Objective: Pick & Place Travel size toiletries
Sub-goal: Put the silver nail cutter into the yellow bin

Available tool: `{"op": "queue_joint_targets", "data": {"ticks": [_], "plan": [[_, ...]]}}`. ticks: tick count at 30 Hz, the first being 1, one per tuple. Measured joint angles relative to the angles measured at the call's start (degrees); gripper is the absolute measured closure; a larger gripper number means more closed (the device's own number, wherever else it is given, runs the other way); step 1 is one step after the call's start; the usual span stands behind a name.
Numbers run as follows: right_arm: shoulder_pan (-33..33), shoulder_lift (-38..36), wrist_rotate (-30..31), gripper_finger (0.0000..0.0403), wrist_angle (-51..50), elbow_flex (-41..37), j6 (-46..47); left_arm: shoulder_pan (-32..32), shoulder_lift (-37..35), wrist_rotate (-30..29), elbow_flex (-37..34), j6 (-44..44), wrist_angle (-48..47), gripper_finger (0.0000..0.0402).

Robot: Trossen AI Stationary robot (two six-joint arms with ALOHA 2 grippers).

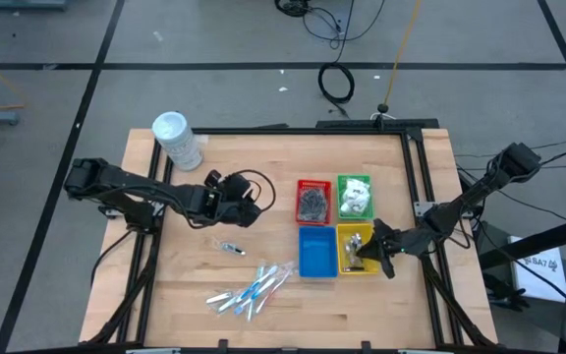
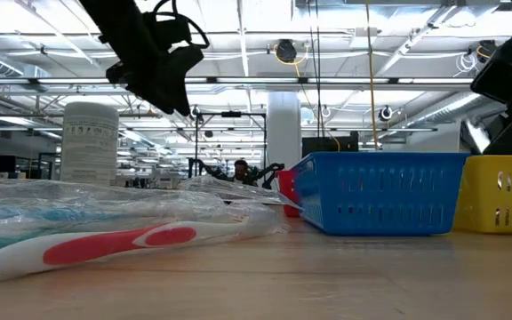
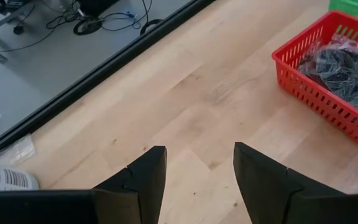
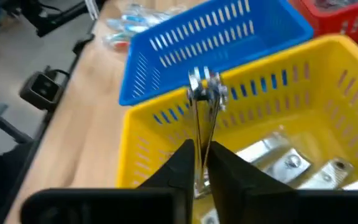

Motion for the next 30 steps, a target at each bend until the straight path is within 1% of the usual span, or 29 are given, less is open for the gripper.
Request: {"op": "queue_joint_targets", "data": {"ticks": [7, 11, 14, 17, 20, 22, 25, 28, 30], "plan": [[0.0, -0.1, -1.2, 0.0294, 5.8, 0.0, -3.7, 0.0, 0.0, 0.1, 0.0, 1.1, 0.1, 0.0207], [0.0, -0.9, -1.2, 0.0261, 10.1, 0.0, -9.5, 0.0, 0.0, 3.6, 0.0, 2.9, -0.2, 0.0199], [0.0, -2.3, -1.2, 0.0244, 16.1, 0.0, -17.2, 0.0, 0.0, 8.6, 0.0, 4.9, -0.2, 0.0198], [0.0, -3.7, -1.1, 0.0235, 23.1, 0.0, -26.4, 0.0, 0.0, 16.9, 0.0, 6.7, -0.4, 0.0204], [0.0, -4.7, -1.0, 0.0233, 27.7, 0.0, -35.3, -0.8, 0.0, 25.4, 0.0, 8.2, -2.4, 0.0213], [-0.1, -5.1, -0.5, 0.0233, 29.8, 0.0, -40.4, -1.5, 0.5, 29.1, 0.0, 8.8, -4.1, 0.0219], [-0.8, -5.1, 0.5, 0.0235, 30.5, 0.0, -43.7, -3.3, 1.0, 30.7, 0.0, 10.4, -6.4, 0.023], [-2.0, -4.9, 0.5, 0.0238, 29.8, 0.0, -43.3, -5.8, 2.4, 30.7, -0.1, 14.0, -7.7, 0.0241], [-2.7, -4.7, 0.5, 0.0238, 28.6, 0.0, -41.9, -7.5, 3.6, 31.1, -0.1, 18.1, -8.0, 0.0248]]}}
